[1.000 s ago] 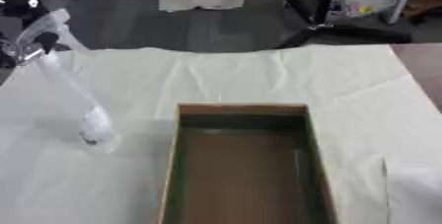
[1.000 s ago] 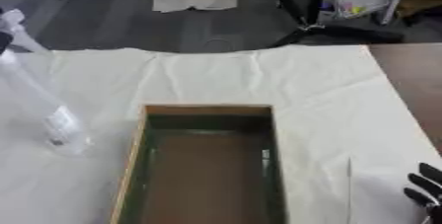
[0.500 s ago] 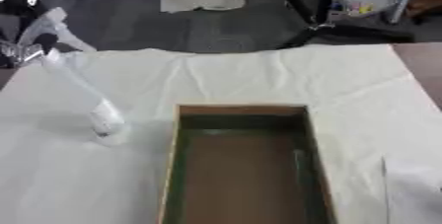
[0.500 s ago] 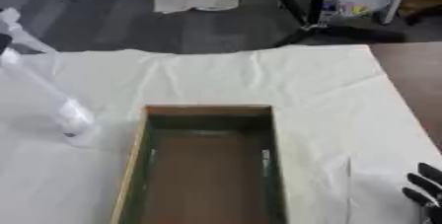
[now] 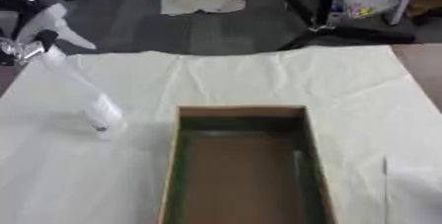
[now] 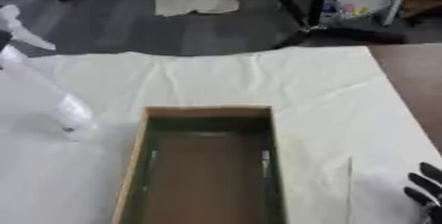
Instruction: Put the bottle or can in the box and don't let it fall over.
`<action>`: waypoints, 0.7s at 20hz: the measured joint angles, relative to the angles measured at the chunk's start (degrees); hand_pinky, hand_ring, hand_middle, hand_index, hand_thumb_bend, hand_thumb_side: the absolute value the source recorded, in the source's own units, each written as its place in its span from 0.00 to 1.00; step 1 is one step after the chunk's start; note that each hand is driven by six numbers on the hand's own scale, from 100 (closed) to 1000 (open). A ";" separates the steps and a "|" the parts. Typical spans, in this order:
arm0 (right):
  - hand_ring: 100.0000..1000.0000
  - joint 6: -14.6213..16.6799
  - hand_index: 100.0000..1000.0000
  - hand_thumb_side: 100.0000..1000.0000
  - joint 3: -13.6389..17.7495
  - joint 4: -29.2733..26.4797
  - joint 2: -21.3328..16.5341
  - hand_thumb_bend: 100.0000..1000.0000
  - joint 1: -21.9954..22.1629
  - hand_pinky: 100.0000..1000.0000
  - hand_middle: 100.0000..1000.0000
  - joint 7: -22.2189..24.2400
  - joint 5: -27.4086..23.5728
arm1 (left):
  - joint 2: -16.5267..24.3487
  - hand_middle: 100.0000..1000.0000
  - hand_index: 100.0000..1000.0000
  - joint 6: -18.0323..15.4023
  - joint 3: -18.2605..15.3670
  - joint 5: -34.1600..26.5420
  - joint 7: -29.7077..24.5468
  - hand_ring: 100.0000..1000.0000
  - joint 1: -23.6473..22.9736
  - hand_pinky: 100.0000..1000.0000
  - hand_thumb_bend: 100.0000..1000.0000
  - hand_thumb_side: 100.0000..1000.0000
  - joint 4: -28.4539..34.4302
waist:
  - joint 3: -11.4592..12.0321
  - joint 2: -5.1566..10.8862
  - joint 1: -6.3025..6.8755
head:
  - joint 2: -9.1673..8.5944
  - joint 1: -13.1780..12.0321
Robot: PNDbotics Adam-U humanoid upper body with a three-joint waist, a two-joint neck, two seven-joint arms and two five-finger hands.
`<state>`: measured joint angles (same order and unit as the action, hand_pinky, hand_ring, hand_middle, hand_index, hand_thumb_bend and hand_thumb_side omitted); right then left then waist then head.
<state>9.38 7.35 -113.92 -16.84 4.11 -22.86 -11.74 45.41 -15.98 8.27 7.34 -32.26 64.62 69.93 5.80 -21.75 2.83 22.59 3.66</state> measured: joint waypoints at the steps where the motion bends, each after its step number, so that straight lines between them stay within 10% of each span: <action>1: 0.78 -0.06 0.71 0.89 0.00 0.00 0.00 0.00 0.00 0.73 0.79 -0.05 -0.08 | 0.00 0.19 0.34 0.01 0.00 -0.03 0.09 0.19 0.01 0.61 0.00 0.01 0.04 | 0.00 0.05 0.11 | 0.17 0.05; 14: 0.78 -0.07 0.71 0.87 0.42 0.01 -1.05 0.00 1.10 0.73 0.79 -0.12 -1.75 | 0.25 0.19 0.34 0.54 -0.02 -1.66 0.64 0.18 1.88 0.60 0.00 0.00 1.52 | 0.68 3.37 1.52 | 2.46 1.56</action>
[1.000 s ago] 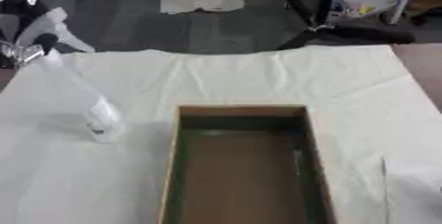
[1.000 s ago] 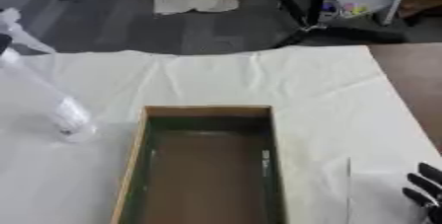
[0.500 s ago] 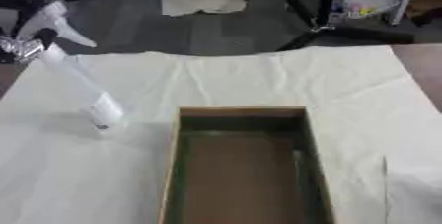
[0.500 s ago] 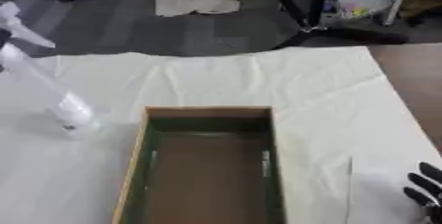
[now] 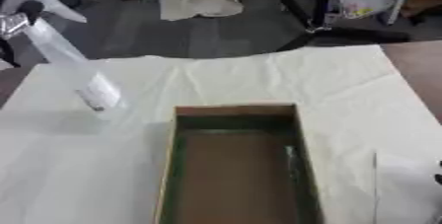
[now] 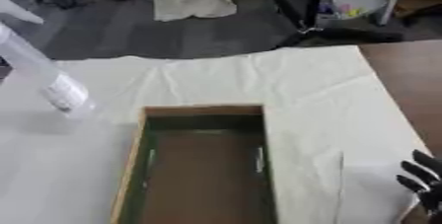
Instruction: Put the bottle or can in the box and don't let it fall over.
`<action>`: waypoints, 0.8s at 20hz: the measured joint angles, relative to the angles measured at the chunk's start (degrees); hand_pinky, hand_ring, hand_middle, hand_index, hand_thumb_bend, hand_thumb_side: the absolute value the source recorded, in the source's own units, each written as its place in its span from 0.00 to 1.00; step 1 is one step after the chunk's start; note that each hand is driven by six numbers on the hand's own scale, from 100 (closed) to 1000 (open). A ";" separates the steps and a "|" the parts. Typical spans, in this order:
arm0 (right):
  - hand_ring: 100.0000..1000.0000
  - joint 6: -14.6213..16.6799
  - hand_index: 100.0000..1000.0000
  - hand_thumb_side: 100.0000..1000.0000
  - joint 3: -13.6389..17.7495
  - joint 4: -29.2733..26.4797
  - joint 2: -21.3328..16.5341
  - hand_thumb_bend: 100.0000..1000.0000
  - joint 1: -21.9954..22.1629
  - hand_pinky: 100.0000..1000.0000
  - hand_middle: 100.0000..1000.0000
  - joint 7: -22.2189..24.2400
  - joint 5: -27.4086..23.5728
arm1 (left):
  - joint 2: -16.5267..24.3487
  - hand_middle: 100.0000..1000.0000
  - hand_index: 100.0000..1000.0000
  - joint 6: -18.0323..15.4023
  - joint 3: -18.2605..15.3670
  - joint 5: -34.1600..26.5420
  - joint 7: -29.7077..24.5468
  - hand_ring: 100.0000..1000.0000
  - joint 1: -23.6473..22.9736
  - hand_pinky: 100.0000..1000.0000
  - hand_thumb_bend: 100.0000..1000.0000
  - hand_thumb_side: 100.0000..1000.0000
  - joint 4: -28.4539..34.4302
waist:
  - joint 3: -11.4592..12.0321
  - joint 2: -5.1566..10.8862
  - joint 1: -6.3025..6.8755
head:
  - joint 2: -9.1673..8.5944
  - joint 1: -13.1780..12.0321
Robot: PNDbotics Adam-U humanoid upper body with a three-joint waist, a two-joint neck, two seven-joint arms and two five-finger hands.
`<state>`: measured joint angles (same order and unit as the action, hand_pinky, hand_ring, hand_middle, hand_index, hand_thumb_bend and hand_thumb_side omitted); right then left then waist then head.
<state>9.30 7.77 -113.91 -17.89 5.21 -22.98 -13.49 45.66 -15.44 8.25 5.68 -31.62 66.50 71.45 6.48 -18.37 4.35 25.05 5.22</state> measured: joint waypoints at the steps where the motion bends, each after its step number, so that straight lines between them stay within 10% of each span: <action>1: 0.78 0.00 0.71 0.87 0.07 0.00 -0.18 0.00 0.07 0.73 0.79 0.00 -0.24 | 0.09 0.19 0.34 0.12 0.00 -0.17 0.02 0.18 0.24 0.60 0.00 0.00 0.11 | 0.14 0.18 0.10 | 0.15 0.09; 16: 0.78 0.11 0.71 0.85 0.65 0.00 -3.33 0.00 1.39 0.73 0.79 0.73 -3.51 | 0.31 0.18 0.34 1.69 1.14 -6.09 -0.02 0.18 1.61 0.59 0.00 0.00 4.88 | 1.02 3.64 1.28 | 6.44 3.81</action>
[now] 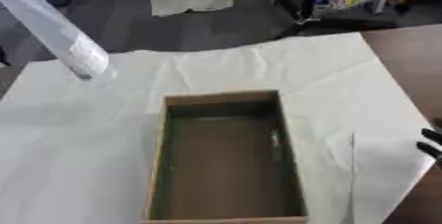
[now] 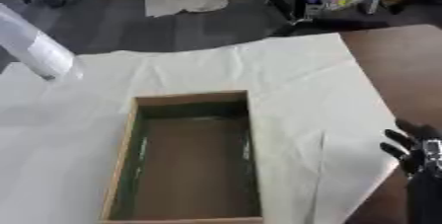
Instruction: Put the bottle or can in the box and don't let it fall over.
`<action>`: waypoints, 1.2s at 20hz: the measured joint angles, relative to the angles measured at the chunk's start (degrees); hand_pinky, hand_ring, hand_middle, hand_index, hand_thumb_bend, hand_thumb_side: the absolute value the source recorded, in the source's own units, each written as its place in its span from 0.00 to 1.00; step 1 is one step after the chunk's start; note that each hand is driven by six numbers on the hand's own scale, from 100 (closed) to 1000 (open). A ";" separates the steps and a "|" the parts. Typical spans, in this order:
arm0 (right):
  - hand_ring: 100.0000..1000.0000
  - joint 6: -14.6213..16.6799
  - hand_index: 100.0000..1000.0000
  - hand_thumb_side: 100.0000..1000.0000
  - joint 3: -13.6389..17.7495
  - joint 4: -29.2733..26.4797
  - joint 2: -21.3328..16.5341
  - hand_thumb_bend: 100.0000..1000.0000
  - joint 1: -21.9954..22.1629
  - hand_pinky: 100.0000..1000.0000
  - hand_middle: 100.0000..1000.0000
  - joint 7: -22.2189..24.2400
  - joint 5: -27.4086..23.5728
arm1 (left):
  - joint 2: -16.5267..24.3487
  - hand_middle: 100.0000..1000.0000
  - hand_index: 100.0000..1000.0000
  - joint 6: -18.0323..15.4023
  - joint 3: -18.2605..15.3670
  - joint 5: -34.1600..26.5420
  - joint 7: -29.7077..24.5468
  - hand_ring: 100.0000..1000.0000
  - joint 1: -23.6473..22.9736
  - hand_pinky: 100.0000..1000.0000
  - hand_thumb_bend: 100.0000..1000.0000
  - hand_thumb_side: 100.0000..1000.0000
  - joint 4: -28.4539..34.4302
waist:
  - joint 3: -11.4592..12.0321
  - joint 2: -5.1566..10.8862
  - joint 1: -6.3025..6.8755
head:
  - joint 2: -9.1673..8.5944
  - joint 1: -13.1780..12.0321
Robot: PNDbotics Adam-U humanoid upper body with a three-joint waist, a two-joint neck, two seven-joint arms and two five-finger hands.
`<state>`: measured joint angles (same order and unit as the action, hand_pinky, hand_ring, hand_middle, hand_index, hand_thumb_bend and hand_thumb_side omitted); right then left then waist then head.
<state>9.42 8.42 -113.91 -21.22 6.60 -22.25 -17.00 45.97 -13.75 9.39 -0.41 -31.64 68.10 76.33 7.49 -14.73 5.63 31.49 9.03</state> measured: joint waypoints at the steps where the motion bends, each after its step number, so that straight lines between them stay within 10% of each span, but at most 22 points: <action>1: 0.78 -0.05 0.71 0.84 -0.01 0.00 -0.24 0.00 -0.01 0.73 0.79 0.17 -0.08 | 0.00 0.18 0.34 0.22 0.29 -0.58 0.01 0.18 0.02 0.59 0.00 0.00 0.58 | 0.01 0.02 0.05 | 0.22 0.06; 24: 0.80 0.26 0.71 0.79 -0.39 0.00 -4.38 0.00 -1.01 0.74 0.80 2.92 0.56 | -0.61 0.18 0.33 5.54 5.45 -8.41 2.07 0.17 2.40 0.59 0.00 0.00 11.53 | -0.96 3.22 1.36 | 1.14 -0.89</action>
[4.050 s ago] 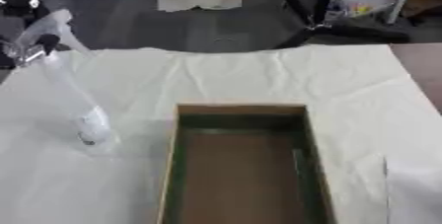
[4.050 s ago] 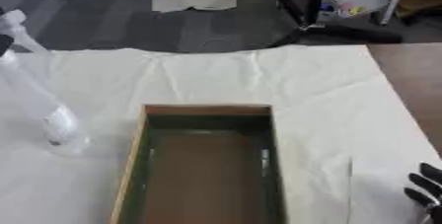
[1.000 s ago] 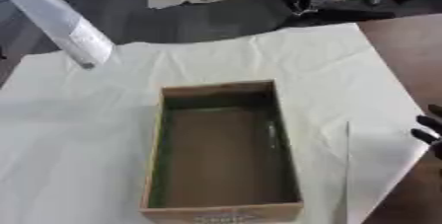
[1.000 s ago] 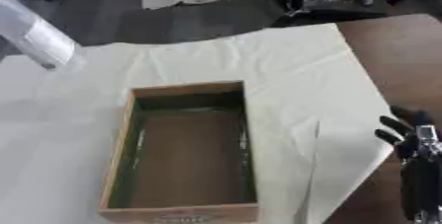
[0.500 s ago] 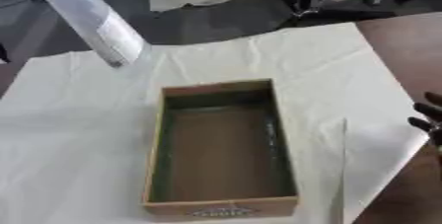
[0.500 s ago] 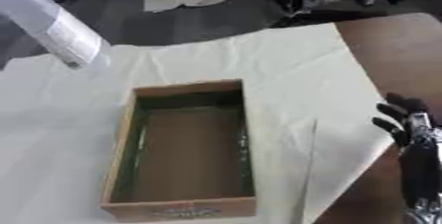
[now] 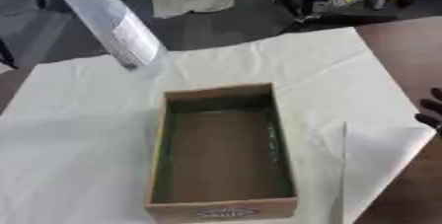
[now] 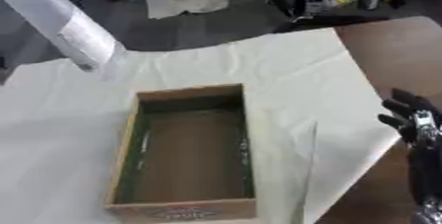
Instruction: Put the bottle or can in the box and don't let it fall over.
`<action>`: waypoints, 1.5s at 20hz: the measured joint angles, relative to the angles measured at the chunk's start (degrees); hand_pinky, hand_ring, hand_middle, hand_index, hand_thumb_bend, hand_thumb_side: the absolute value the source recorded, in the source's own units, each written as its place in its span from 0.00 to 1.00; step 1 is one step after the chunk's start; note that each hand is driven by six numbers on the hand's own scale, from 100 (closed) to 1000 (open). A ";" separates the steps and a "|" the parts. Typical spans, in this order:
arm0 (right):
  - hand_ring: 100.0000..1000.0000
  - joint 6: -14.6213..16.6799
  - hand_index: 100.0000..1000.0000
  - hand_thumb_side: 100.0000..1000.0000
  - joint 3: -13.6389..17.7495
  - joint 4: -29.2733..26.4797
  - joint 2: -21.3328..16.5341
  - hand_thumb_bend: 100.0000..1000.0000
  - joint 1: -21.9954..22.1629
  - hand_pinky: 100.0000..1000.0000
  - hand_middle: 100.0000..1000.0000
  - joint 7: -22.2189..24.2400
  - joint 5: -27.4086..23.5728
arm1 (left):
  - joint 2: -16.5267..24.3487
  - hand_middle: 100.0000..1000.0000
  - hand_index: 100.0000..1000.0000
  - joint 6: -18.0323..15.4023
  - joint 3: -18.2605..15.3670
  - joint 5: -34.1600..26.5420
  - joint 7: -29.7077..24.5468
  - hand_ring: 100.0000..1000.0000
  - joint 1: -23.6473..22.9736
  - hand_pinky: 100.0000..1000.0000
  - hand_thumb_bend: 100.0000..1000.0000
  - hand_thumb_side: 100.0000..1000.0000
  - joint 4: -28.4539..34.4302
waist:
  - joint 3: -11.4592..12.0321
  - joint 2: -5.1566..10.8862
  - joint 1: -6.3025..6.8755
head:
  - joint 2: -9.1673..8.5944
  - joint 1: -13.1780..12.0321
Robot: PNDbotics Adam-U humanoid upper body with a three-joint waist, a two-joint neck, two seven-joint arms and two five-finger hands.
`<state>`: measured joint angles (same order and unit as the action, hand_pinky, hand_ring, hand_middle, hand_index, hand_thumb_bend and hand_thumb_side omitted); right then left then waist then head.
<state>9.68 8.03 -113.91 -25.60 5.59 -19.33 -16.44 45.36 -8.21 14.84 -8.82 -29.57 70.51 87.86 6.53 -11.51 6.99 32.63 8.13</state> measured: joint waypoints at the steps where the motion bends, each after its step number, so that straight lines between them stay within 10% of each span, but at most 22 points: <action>1: 0.80 -0.02 0.71 0.79 0.00 0.00 -0.04 0.00 -0.02 0.74 0.80 0.01 -0.16 | -0.26 0.18 0.33 0.18 0.31 -0.22 -0.18 0.17 0.20 0.59 0.00 0.00 0.18 | -0.33 0.05 0.04 | 0.01 0.00; 30: 0.80 -1.27 0.71 0.80 -0.98 0.00 -0.74 0.00 -3.70 0.74 0.80 1.06 -3.53 | -8.26 0.19 0.35 1.31 8.87 6.29 -1.08 0.19 -2.41 0.60 0.00 0.04 0.80 | -4.93 -0.66 -0.33 | 1.33 -1.80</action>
<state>8.41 7.04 -113.91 -26.35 1.89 -18.27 -19.97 37.10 -6.89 23.71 -2.53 -30.65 68.10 88.66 1.60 -12.18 6.66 33.95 6.33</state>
